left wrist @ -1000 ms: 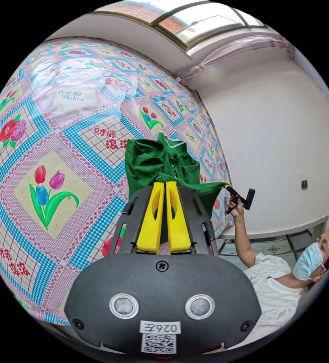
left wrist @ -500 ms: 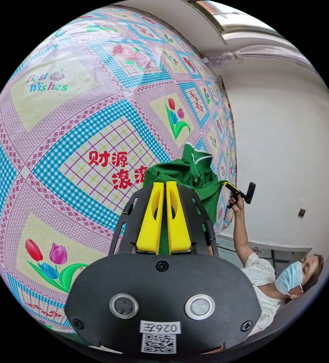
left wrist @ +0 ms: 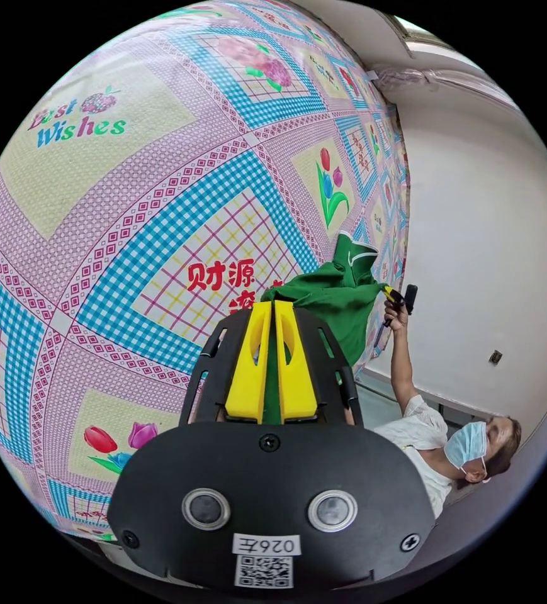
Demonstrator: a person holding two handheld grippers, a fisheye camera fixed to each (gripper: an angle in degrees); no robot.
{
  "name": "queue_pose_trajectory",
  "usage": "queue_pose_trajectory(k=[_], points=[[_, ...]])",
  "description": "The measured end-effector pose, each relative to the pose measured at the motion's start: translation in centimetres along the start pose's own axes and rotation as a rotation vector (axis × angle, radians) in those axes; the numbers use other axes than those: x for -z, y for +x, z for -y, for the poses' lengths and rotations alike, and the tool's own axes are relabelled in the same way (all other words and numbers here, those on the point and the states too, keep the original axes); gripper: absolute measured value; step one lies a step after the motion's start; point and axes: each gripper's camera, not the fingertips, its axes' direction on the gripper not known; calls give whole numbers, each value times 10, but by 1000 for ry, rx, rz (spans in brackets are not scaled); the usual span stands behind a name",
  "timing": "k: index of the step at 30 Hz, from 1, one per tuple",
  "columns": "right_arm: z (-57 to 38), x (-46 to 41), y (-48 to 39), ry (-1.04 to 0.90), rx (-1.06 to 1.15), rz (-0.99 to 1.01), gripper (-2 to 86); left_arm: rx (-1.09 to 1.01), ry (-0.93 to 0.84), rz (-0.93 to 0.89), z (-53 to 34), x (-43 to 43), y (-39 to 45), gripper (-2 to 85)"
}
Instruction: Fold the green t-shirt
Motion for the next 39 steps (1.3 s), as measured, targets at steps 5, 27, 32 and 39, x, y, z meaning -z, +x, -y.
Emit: queue_pose_trajectory(k=[5, 27, 32, 39], points=[[2, 14, 3, 20, 22, -101, 116, 15, 109, 99, 0, 25, -5, -10], [-9, -121, -78, -68, 349, -585, -9, -319, -65, 65, 7, -137, 103, -10], [-41, -78, -38, 31, 204, -420, -9, -226, 14, 127, -46, -89, 71, -10], [-126, -33, -44, 280, 147, -405, -9, -184, 198, -29, -155, -34, 40, -10]])
